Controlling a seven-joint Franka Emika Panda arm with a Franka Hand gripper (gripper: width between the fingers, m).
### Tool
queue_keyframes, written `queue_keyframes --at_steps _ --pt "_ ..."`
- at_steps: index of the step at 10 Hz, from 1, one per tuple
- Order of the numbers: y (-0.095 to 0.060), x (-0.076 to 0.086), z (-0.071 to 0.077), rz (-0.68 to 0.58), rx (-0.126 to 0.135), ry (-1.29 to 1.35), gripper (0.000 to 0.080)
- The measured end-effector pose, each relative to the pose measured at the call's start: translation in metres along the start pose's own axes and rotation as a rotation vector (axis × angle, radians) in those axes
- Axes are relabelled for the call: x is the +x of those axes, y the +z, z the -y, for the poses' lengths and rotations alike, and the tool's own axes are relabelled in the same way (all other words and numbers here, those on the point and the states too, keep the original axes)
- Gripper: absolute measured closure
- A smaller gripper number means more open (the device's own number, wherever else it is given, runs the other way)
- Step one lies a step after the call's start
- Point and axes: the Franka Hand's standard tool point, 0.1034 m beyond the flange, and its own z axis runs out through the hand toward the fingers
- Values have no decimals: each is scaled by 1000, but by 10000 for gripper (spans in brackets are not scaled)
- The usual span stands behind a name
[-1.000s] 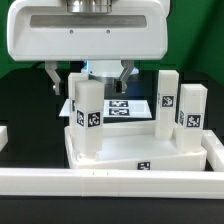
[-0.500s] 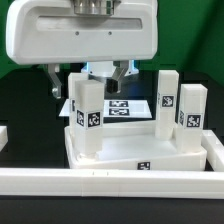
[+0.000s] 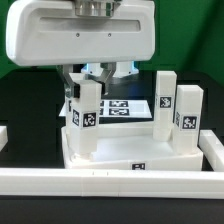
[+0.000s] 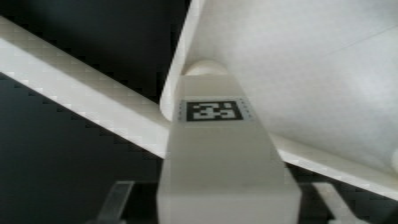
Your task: Assemble desk
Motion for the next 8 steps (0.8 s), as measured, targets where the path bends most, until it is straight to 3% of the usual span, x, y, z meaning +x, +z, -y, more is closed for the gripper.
queue_keyframes --at_steps 3,8 --pt "0 0 0 0 1 145 509" --pt "2 -1 2 -1 13 723 509"
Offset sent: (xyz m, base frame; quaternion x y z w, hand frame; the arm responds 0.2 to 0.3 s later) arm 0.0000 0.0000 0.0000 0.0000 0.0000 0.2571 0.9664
